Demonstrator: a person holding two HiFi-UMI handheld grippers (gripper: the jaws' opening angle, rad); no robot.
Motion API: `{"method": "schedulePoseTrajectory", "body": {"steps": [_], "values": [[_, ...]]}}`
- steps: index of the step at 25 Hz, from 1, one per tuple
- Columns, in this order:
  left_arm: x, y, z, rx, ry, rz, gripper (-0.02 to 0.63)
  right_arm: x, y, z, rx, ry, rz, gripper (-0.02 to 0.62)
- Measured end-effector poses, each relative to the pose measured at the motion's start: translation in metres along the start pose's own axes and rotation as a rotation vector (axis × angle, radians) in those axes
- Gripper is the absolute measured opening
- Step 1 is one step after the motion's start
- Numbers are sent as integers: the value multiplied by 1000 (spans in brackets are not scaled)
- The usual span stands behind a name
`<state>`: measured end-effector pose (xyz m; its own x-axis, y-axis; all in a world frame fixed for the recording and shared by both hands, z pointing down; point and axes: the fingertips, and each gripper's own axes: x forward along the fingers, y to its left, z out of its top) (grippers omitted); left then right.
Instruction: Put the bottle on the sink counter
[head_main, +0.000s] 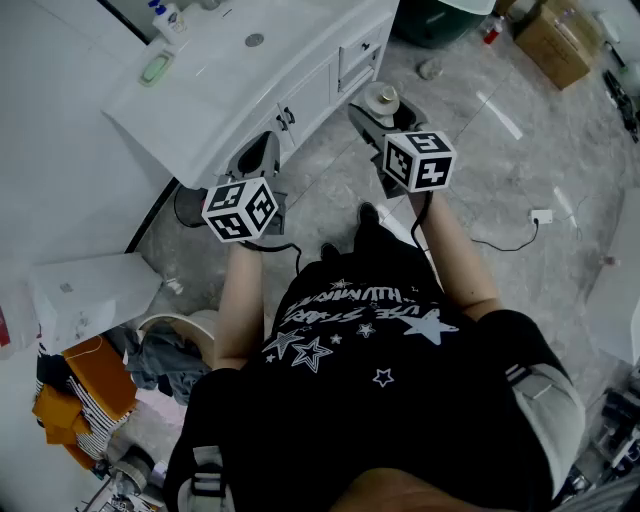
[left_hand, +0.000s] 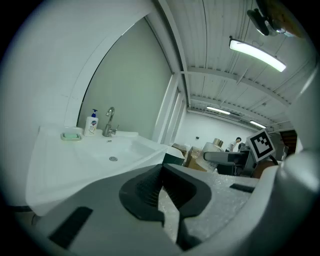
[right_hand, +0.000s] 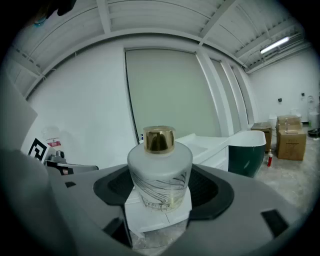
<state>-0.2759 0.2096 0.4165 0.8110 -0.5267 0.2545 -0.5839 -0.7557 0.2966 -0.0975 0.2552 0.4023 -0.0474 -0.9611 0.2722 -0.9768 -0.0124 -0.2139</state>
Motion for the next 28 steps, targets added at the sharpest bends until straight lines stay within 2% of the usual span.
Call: {"method": "schedulePoseTrajectory", "body": {"steps": [11, 20, 28], "values": [[-2, -10, -2, -11, -2, -29, 9, -10, 2, -2, -15, 5, -4, 318], [-6, 0, -7, -28, 7, -34, 9, -7, 8, -1, -45, -1, -21, 318], [6, 6, -17, -48, 30, -39, 9, -2, -7, -4, -29, 10, -42, 318]]}}
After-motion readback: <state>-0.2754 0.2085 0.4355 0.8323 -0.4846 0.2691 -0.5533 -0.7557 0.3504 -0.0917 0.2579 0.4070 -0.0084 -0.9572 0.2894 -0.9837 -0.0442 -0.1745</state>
